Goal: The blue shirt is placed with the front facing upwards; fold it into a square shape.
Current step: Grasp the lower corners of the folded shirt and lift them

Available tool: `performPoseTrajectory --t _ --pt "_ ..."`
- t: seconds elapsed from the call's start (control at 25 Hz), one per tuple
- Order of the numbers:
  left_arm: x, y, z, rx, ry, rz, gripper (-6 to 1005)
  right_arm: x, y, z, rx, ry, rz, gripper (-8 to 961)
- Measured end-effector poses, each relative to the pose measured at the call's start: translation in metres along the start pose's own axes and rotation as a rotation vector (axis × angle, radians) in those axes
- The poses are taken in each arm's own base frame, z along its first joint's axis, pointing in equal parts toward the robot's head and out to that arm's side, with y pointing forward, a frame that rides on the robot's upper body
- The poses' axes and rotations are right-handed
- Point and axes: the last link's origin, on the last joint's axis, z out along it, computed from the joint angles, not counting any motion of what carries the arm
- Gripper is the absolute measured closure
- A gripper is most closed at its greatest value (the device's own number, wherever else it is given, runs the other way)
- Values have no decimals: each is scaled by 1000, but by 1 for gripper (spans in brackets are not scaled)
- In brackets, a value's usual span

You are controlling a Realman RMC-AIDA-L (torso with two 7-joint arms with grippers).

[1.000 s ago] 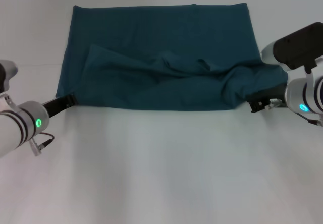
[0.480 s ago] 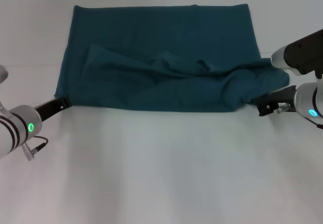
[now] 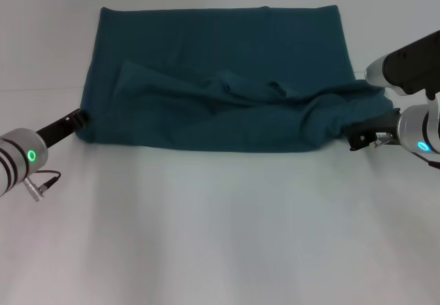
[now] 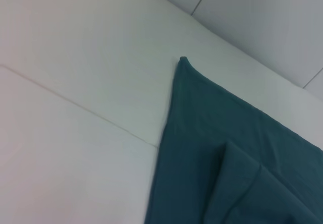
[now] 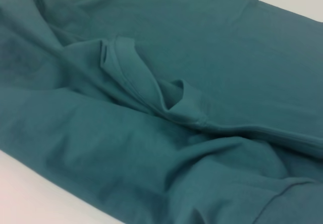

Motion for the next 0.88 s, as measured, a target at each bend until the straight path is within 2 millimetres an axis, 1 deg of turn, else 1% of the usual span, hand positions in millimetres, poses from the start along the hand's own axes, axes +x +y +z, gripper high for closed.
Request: performPoseTrajectory --t 0.24,0.48,0.72,0.8,0.88 --pt "-2 -2 5 4 -28 -35 653 -1 -2 0 6 -3 -9 928" --pt "-1 -2 5 4 -30 -36 502 -1 -2 1 5 -2 -8 928" --pt "-2 -7 6 18 -31 -69 262 0 -2 2 6 0 -9 928" --pt "-5 -8 7 25 -43 -83 98 0 -2 3 6 1 -9 928" --pt "-9 -8 10 32 -59 -92 98 -1 -1 3 6 0 -10 928"
